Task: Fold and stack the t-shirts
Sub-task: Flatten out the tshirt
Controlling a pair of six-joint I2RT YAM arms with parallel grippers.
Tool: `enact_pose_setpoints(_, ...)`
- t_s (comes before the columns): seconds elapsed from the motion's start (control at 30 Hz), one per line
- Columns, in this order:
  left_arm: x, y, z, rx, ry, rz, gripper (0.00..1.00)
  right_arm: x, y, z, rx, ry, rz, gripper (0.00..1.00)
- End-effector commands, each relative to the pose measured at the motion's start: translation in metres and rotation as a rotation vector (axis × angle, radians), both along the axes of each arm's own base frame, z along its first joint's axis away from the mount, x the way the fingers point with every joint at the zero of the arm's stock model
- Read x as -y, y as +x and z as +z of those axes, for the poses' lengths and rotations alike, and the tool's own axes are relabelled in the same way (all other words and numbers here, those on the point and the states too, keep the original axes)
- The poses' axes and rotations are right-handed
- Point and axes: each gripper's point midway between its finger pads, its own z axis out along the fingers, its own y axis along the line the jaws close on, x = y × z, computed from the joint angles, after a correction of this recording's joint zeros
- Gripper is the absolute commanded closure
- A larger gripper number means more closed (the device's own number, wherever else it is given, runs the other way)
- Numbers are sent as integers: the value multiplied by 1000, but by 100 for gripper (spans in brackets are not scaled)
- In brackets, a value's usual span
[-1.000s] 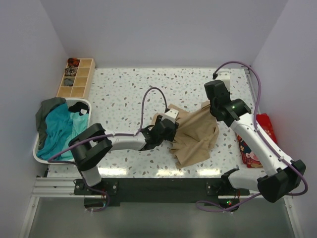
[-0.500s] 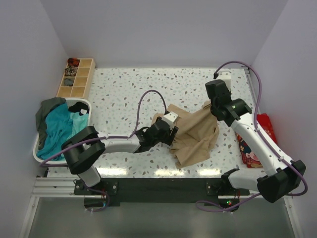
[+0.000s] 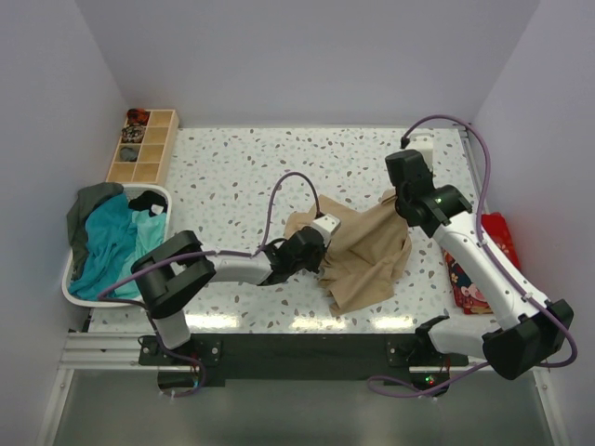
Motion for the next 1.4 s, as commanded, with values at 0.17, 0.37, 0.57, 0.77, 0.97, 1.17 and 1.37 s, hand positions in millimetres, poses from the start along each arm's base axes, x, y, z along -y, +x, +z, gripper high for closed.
enact_pose_setpoints(0.17,-1,23,32,108,-22,63,100,2,3,5,36,11,-7,94)
enact_pose_setpoints(0.37,-7,32,49,136,-50,80,100,4,1,7,39,9,-6,94)
enact_pose_setpoints(0.57,-36,51,85,188,-83,148,100,7,2,8,44,9,-8,94)
enact_pose_setpoints(0.77,-90,80,130,250,-103,292,100,7,2,10,49,14,-5,94)
enact_pose_setpoints(0.97,-159,103,187,319,-103,513,100,11,-1,34,108,19,-10,94)
enact_pose_setpoints(1.17,-219,96,279,473,-151,652,100,17,-8,71,192,31,-6,94)
enact_pose_setpoints(1.37,-261,67,366,609,-188,745,100,25,-17,109,296,60,-21,94)
